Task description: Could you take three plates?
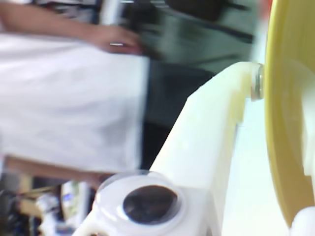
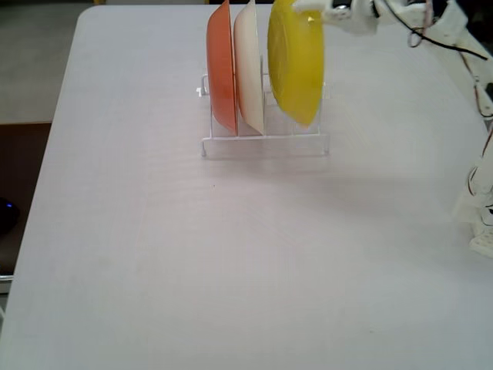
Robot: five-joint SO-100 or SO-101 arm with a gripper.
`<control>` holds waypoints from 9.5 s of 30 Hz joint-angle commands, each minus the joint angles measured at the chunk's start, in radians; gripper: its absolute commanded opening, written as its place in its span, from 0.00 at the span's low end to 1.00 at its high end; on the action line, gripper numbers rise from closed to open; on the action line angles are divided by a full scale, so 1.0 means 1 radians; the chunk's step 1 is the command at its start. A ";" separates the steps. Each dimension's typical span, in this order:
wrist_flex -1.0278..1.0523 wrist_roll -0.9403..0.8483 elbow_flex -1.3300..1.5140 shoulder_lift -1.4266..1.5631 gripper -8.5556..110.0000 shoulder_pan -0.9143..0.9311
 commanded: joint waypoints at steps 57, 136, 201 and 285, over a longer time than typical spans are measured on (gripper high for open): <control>-0.730 0.261 0.466 0.449 0.07 -0.703; -0.061 0.175 -0.308 -0.526 0.29 0.011; -0.867 0.388 0.290 0.212 0.07 -0.692; -0.512 0.488 1.042 0.672 0.16 -0.397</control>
